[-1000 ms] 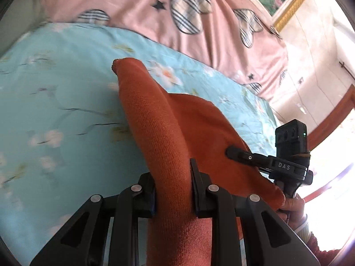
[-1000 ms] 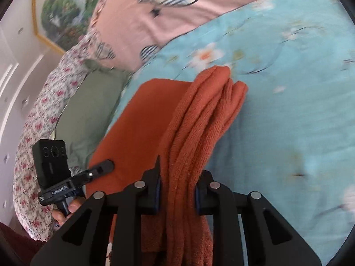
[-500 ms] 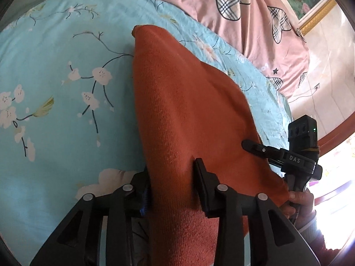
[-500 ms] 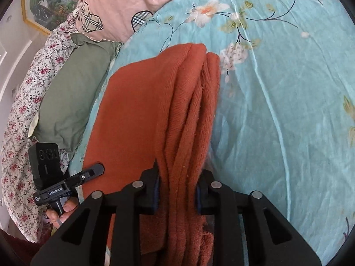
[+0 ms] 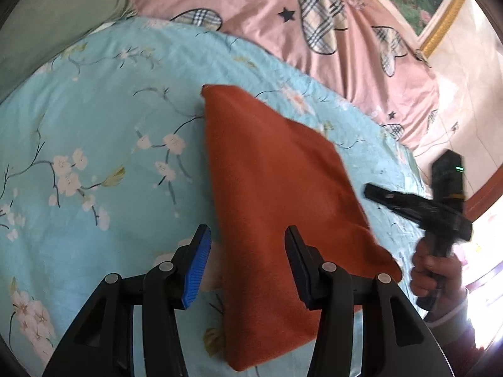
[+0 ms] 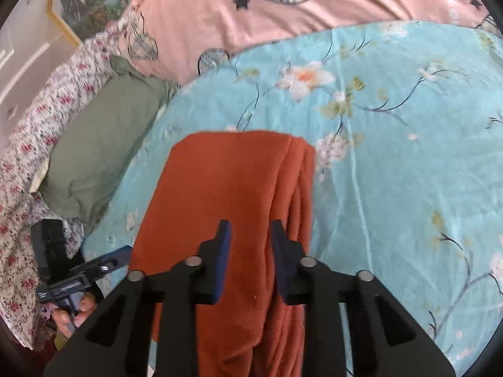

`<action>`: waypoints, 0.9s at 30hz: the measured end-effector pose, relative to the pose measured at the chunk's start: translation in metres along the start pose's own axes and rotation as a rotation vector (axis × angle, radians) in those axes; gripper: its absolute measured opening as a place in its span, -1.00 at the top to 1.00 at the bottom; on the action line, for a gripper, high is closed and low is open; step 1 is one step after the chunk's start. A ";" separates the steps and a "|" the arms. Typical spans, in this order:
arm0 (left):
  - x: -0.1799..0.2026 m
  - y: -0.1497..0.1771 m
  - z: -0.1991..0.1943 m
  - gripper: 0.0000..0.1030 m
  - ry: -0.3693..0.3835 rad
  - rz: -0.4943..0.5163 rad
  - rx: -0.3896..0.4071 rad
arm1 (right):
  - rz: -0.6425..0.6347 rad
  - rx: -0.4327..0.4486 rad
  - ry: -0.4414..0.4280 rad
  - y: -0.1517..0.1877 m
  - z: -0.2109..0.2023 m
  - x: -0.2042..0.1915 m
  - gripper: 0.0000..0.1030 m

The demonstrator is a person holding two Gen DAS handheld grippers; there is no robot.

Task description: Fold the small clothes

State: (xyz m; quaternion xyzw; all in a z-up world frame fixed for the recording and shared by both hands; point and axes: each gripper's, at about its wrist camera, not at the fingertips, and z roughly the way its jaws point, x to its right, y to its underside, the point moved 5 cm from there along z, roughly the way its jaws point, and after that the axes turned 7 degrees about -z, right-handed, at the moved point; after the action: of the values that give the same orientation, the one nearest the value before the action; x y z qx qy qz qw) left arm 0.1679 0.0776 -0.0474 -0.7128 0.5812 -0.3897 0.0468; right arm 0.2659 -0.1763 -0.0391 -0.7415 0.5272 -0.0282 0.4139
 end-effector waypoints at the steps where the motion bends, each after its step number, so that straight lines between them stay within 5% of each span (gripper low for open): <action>1: 0.002 0.000 0.000 0.04 0.005 0.008 -0.002 | 0.011 -0.013 0.010 0.001 0.006 0.002 0.49; 12: 0.018 0.005 0.006 0.04 0.027 0.083 -0.011 | 0.068 -0.035 -0.005 -0.003 0.033 0.014 0.49; 13: 0.019 0.004 0.005 0.04 0.033 0.083 -0.009 | 0.061 -0.028 -0.009 -0.007 0.033 0.013 0.72; 20: 0.044 0.001 -0.004 0.04 0.125 0.160 -0.003 | -0.039 0.174 -0.032 -0.022 -0.028 -0.019 0.79; 27: 0.041 0.030 0.038 0.19 0.053 0.219 -0.095 | 0.109 0.046 0.020 0.011 0.019 0.039 0.79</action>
State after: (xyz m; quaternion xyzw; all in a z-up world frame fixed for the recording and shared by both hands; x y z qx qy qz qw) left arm 0.1685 0.0179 -0.0689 -0.6360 0.6744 -0.3730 0.0399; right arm 0.2841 -0.1973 -0.0742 -0.7019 0.5699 -0.0249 0.4265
